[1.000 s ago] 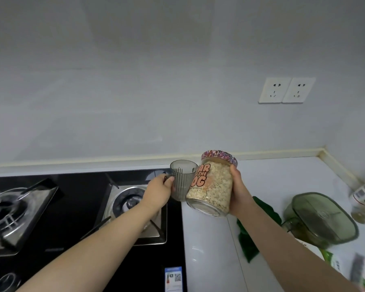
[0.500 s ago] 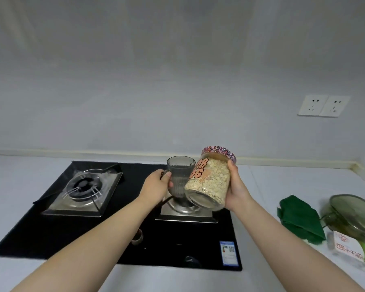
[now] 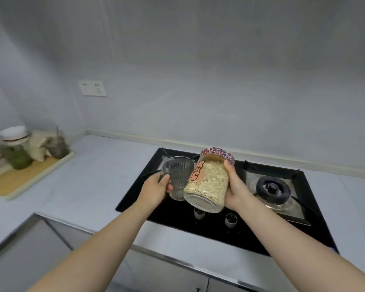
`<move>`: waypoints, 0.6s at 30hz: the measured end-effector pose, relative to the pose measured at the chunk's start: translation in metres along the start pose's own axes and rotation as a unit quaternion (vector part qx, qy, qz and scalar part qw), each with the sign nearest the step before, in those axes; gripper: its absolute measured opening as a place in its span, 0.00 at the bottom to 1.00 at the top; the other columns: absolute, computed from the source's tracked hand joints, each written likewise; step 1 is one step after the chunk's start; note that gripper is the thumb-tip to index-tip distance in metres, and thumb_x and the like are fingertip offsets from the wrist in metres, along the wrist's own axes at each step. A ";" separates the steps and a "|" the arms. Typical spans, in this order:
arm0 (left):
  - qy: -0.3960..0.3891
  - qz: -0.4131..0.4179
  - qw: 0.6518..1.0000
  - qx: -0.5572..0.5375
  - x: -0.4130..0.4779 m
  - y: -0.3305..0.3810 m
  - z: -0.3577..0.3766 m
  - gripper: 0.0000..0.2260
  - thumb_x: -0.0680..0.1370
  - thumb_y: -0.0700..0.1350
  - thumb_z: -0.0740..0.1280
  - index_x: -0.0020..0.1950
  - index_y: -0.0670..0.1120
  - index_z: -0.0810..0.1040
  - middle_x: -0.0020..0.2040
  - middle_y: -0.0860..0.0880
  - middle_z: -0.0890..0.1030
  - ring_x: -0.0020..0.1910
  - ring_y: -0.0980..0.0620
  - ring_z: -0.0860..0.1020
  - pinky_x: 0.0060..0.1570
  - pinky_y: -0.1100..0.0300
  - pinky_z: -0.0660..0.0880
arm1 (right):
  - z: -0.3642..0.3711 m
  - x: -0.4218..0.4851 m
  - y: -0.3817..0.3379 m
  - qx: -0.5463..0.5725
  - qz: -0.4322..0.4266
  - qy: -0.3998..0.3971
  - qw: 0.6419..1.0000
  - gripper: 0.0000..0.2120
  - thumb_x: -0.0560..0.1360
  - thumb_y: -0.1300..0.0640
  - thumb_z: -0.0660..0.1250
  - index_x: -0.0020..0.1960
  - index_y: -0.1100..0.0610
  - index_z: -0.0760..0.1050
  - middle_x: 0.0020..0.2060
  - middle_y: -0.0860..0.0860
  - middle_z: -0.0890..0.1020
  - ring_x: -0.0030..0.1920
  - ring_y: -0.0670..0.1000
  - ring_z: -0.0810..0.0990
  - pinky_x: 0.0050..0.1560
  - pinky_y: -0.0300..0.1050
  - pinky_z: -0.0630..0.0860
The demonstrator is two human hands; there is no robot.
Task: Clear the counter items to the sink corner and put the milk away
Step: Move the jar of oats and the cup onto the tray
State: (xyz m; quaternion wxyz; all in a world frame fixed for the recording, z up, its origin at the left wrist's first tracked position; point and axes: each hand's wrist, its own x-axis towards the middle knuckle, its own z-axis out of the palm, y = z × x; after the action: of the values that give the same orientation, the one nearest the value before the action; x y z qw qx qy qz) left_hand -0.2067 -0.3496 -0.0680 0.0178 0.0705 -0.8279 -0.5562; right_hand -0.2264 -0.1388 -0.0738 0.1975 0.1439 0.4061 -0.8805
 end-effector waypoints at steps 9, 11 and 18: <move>0.079 -0.053 0.995 -0.036 0.006 -0.063 -0.114 0.13 0.82 0.42 0.56 0.38 0.44 0.72 0.33 0.47 0.78 0.30 0.52 0.74 0.28 0.64 0.69 | 0.106 0.051 0.069 -0.041 0.053 -0.044 0.997 0.27 0.64 0.44 0.70 0.57 0.59 0.76 0.50 0.60 0.83 0.54 0.60 0.79 0.50 0.60 0.74; 0.096 -0.061 0.993 -0.029 0.013 -0.074 -0.135 0.12 0.82 0.42 0.56 0.39 0.44 0.72 0.34 0.48 0.78 0.31 0.51 0.73 0.29 0.64 0.69 | 0.129 0.071 0.080 -0.059 0.062 -0.056 0.995 0.22 0.70 0.44 0.67 0.55 0.60 0.76 0.45 0.59 0.85 0.52 0.59 0.79 0.49 0.59 0.74; 0.126 -0.078 0.989 0.024 0.059 -0.116 -0.212 0.13 0.82 0.43 0.56 0.37 0.45 0.71 0.35 0.48 0.79 0.29 0.50 0.71 0.38 0.57 0.69 | 0.202 0.147 0.119 -0.104 0.117 -0.102 0.982 0.23 0.68 0.45 0.68 0.55 0.60 0.75 0.45 0.59 0.85 0.51 0.58 0.80 0.47 0.57 0.74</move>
State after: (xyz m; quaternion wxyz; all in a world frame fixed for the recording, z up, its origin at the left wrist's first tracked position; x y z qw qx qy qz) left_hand -0.2315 -0.5952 -0.0977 0.0768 0.2050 -0.8242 -0.5223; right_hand -0.3192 -0.3991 -0.0857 0.3539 0.0786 0.4534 -0.8142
